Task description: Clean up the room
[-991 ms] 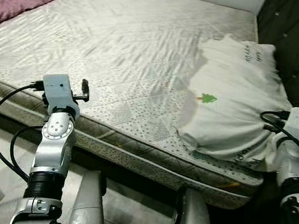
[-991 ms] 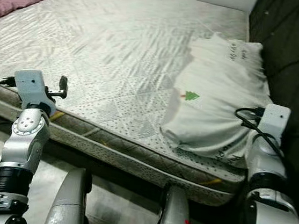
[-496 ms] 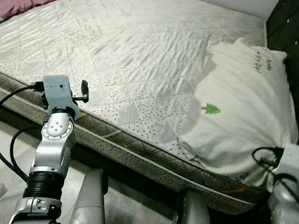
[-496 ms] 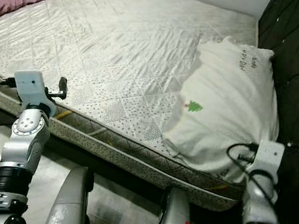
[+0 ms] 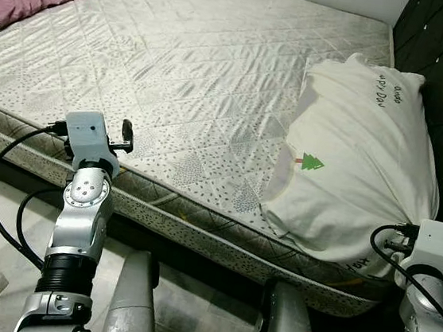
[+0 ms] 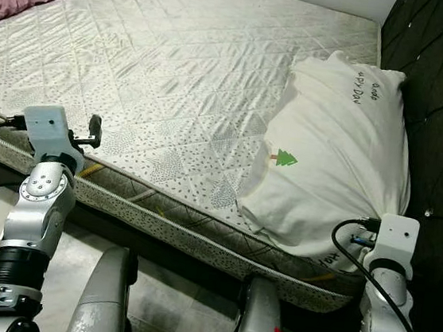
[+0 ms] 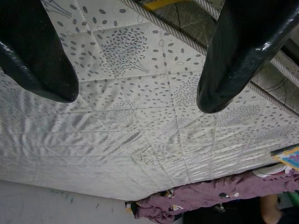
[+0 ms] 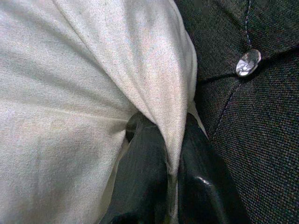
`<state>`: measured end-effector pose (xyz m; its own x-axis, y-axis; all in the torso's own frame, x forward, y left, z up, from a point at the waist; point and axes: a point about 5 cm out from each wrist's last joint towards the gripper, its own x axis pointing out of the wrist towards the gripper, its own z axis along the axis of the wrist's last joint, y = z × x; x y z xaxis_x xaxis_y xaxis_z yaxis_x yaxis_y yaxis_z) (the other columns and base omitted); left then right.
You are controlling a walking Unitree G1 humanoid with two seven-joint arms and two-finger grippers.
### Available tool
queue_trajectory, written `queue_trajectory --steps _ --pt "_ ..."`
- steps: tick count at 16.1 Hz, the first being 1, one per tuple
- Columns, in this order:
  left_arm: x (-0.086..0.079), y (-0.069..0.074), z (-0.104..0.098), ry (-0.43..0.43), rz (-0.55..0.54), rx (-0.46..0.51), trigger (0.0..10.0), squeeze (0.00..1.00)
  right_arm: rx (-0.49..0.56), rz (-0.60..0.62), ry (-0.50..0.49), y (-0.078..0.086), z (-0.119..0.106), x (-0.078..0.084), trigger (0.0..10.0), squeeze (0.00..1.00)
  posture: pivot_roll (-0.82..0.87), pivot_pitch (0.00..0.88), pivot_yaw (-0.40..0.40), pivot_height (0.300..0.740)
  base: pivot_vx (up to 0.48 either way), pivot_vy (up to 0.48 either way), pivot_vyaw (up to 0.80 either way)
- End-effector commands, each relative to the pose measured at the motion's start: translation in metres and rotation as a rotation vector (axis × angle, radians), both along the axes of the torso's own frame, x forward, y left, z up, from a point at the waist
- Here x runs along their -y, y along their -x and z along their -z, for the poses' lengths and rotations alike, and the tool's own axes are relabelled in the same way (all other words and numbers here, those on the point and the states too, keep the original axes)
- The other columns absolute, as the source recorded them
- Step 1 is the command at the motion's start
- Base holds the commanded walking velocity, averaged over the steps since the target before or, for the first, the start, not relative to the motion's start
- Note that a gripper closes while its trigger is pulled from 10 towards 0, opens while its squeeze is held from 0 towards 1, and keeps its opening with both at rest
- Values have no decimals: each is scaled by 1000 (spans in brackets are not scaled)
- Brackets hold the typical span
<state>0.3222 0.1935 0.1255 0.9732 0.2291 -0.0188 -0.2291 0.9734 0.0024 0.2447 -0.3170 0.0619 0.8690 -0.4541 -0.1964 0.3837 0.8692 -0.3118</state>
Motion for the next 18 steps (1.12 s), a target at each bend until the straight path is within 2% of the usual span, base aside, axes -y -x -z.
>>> queue_trajectory --steps 1,3,5,6,9,10,11,12,13,15,18 --pt "-1 -1 -1 -6 -5 4 10000 0 -53 37 4 19 9 7 0 0 25 0 -49 553 0 0 0" --pt "0 -1 0 -6 -3 3 10000 0 -87 14 -8 39 16 -3 0 0 16 0 -48 553 0 0 0" --pt "2 -1 0 -6 2 1 10000 0 -95 -22 -23 47 20 -15 0 0 7 0 -41 553 0 0 0" --pt "3 -1 0 -5 4 1 10000 0 -83 -42 -28 48 20 -19 0 0 7 0 -41 553 0 0 0" --pt "4 -3 -1 -9 13 2 10000 0 -43 -122 2 34 10 -29 0 0 0 0 -30 553 0 0 0" --pt "4 -4 -1 -9 14 4 10000 0 -25 -130 2 20 6 -31 10000 0 4 0 -31 553 0 0 0" --pt "3 -5 -2 -9 10 5 10000 0 11 -151 1 -1 -3 -33 10000 0 8 0 -33 553 0 0 0" --pt "2 -6 -2 -10 7 7 10000 0 34 -167 8 -15 -11 -36 10000 0 13 0 -35 553 0 0 0" --pt "2 -6 -2 -9 4 8 10000 0 46 -172 9 -22 -16 -38 10000 0 13 0 -35 553 0 0 0" --pt "-2 -7 -3 -12 -8 11 10000 0 94 -219 -21 -63 -37 -48 10000 0 28 0 -36 553 0 0 0" --pt "-5 -7 -4 -18 -18 16 10000 0 137 -115 -44 -85 -60 -28 10000 0 38 0 -39 553 0 0 0"
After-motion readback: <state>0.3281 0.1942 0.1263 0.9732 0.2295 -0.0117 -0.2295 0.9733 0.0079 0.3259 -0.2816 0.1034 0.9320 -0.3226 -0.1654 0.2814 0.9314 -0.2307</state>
